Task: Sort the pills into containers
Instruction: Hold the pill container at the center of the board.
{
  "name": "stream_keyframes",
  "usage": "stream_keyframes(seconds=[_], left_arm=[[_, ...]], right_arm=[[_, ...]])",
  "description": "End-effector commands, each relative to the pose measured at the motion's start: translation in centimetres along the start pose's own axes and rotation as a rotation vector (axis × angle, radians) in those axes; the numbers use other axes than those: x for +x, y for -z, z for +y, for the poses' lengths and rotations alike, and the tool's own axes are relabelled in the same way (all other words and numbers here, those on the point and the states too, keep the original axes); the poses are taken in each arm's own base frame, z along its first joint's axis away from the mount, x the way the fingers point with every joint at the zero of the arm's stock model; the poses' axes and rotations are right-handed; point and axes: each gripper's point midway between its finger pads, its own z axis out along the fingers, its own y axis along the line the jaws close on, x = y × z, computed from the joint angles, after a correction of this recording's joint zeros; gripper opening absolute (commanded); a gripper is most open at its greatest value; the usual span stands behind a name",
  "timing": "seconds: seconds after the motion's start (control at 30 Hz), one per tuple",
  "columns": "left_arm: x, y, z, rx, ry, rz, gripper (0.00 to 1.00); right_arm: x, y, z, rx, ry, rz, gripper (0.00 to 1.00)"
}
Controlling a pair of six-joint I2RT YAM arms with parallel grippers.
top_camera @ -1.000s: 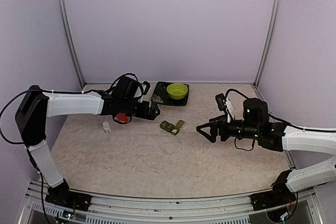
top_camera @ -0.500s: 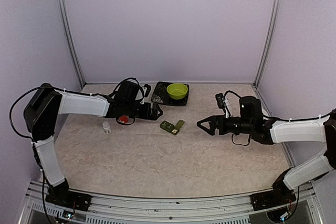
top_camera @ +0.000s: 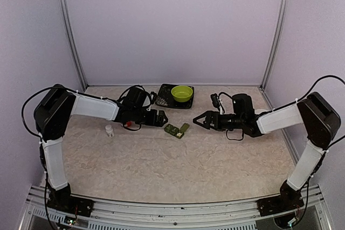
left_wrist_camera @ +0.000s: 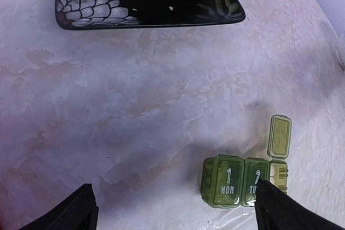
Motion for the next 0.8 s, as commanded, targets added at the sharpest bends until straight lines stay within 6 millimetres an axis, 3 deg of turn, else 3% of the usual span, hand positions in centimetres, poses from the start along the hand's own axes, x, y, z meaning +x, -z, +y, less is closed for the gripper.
stream_keyframes(seconds=[0.0, 0.37, 0.77], left_arm=[[-0.5, -0.9, -0.9, 0.002, -0.027, -0.001, 0.99], [0.3, -2.3, -0.5, -0.030, -0.029, 0.037, 0.99], [2.5, -3.2, -1.2, -0.025, -0.058, 0.087, 0.99]], right_arm=[[-2.0, -1.3, 0.0, -0.050, -0.014, -0.025, 1.00], [-1.7, -5.0, -1.8, -0.092, -0.050, 0.035, 1.00], [-0.7, -7.1, -4.1, -0.069, -0.082, 0.060, 1.00]])
